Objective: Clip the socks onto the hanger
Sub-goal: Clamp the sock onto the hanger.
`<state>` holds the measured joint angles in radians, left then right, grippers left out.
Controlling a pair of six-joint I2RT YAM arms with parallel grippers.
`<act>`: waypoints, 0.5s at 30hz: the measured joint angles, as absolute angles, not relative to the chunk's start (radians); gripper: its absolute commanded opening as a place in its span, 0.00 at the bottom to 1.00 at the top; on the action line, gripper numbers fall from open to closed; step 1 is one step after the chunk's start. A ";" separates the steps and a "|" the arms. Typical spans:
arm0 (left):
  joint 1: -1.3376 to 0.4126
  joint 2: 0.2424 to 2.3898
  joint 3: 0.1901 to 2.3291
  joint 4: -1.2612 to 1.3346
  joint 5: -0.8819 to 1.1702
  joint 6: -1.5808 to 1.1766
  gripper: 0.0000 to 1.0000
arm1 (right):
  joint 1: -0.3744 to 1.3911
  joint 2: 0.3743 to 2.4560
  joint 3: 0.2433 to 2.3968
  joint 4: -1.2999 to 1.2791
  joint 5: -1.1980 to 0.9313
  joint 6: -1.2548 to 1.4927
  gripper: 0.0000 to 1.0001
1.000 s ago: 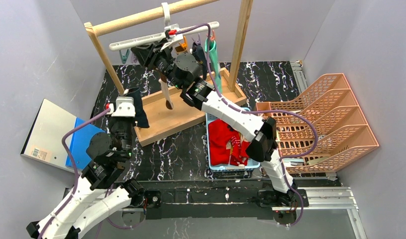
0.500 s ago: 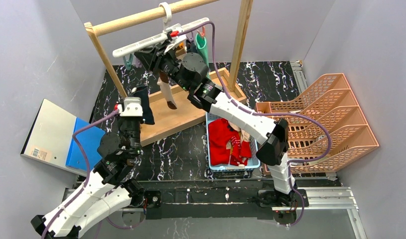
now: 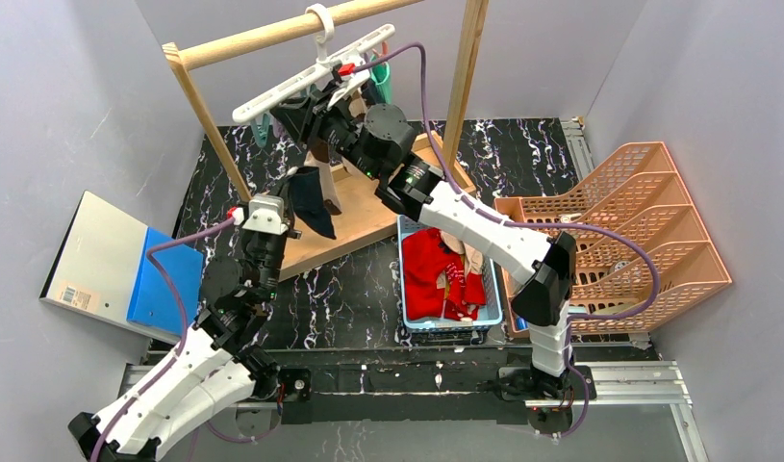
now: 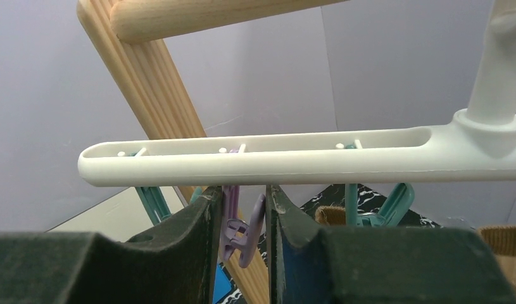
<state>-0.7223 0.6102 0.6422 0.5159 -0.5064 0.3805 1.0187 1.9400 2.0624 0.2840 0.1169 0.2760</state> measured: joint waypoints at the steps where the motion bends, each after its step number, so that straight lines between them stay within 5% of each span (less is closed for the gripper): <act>1: -0.709 0.613 0.641 0.516 -0.488 0.359 0.00 | 1.017 1.938 2.062 0.284 0.114 0.276 0.01; 15: -0.429 0.651 0.607 0.534 -0.285 0.160 0.00 | 1.000 1.872 1.979 0.262 0.091 0.248 0.01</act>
